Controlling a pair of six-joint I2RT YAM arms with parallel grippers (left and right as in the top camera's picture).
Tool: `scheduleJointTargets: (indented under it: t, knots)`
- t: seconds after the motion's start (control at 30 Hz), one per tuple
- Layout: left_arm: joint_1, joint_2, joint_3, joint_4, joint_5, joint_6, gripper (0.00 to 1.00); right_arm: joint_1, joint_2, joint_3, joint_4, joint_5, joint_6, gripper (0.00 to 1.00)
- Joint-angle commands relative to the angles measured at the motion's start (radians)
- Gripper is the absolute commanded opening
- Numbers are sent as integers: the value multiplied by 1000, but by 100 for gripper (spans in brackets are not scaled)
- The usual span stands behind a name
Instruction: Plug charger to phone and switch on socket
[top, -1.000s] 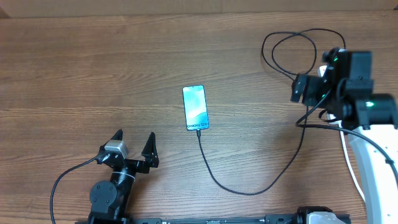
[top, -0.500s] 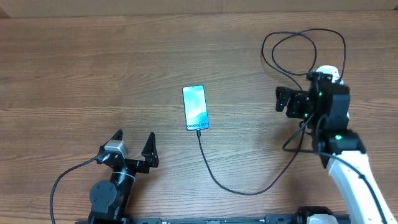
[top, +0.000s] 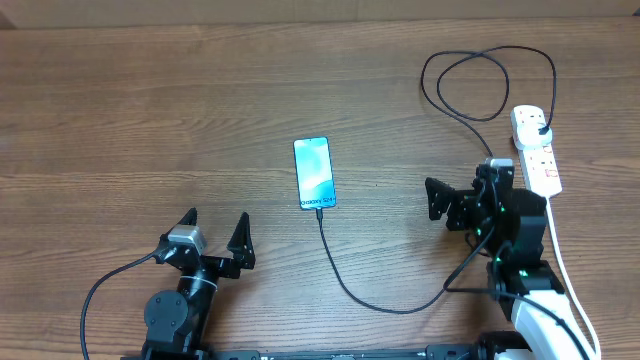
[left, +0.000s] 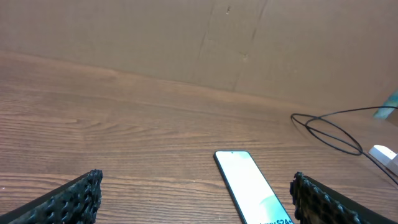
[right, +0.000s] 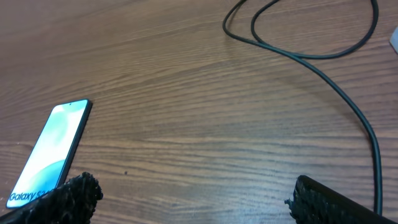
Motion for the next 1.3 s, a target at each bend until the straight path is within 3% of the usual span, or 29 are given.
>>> scheduleJointTargets:
  t: [0.0, 0.6, 0.9, 1.27]
  knots:
    - [6, -9, -3, -3, -11, 19, 99, 3, -52, -50, 11, -10, -24, 100]
    - [6, -9, -3, -3, -11, 19, 100, 4, -262, -303, 46, 2, -23, 100]
    - [6, -9, -3, -3, -11, 19, 99, 6, -345, -306, -33, 6, -23, 100]
    - [6, -9, -3, -3, -11, 19, 100, 6, -573, -306, -158, 6, -23, 100]
